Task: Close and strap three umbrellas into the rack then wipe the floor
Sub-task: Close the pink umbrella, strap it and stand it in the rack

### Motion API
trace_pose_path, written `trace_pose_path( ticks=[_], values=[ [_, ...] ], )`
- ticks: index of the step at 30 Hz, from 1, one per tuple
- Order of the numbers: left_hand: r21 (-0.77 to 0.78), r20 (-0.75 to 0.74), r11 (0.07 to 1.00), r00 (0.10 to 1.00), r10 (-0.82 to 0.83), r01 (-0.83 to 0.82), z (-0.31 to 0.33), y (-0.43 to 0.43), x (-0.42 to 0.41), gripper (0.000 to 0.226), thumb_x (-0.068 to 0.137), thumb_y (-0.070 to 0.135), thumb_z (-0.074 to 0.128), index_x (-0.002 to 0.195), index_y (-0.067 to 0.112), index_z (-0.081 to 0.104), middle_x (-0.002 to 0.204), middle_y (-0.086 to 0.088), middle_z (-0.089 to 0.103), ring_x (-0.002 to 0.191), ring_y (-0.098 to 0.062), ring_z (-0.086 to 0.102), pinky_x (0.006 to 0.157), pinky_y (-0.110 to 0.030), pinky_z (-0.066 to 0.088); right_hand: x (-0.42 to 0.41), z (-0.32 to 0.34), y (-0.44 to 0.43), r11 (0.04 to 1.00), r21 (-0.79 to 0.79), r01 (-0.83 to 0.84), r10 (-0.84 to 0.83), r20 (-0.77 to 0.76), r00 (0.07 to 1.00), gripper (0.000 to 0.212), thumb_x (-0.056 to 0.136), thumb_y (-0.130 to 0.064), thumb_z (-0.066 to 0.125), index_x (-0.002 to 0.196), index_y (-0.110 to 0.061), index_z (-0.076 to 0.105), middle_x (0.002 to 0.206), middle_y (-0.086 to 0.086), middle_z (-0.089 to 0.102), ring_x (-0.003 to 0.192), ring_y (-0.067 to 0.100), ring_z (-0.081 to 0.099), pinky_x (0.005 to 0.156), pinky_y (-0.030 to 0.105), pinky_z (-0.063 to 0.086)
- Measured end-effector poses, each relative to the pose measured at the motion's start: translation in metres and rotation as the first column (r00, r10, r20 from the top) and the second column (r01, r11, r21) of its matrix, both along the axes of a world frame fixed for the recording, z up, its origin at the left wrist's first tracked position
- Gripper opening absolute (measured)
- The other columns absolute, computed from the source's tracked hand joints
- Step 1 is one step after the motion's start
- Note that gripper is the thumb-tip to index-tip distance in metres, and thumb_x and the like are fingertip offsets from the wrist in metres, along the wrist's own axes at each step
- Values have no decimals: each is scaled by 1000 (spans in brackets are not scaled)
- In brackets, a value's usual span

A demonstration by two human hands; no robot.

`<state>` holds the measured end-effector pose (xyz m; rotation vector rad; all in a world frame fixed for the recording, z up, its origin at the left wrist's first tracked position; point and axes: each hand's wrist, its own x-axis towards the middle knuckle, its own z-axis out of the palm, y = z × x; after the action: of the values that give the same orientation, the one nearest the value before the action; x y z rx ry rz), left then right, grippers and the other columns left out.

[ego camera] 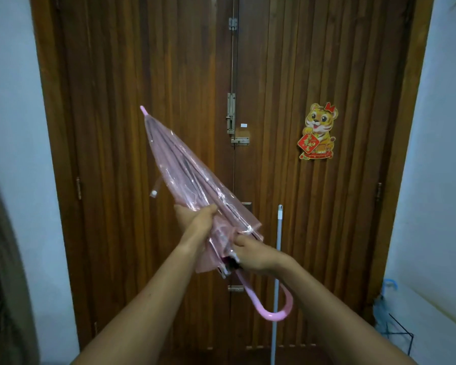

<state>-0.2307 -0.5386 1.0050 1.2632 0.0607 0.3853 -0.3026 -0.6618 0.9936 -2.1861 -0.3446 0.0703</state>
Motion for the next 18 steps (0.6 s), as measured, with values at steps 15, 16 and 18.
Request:
trace_pose_path(
  ticks=[15,16,18],
  values=[
    [474,327,856,861,-390,207,-13,-9,-23,73,88,-10,61,147,22,30,127,8,55,110,4,64,79,-15,55,44,40,5,853,494,172,-289,171,942,102,69,-61,83,151,-20,38,139,-2,59,119,14,63,100,35,54],
    [568,339,794,818,-464,216,-15,-12,-28,74,86,-8,64,144,25,33,127,10,55,116,7,59,83,-11,52,51,40,4,812,551,194,-328,155,932,99,66,-57,87,147,-17,45,132,1,65,114,17,67,99,38,56],
    [712,262,640,736,-625,290,-18,-9,-28,91,81,2,76,152,26,25,135,11,52,124,7,52,93,-11,48,55,39,-3,720,646,254,-411,102,906,77,71,-40,89,135,-11,57,116,5,72,101,20,73,91,37,60]
  ],
)
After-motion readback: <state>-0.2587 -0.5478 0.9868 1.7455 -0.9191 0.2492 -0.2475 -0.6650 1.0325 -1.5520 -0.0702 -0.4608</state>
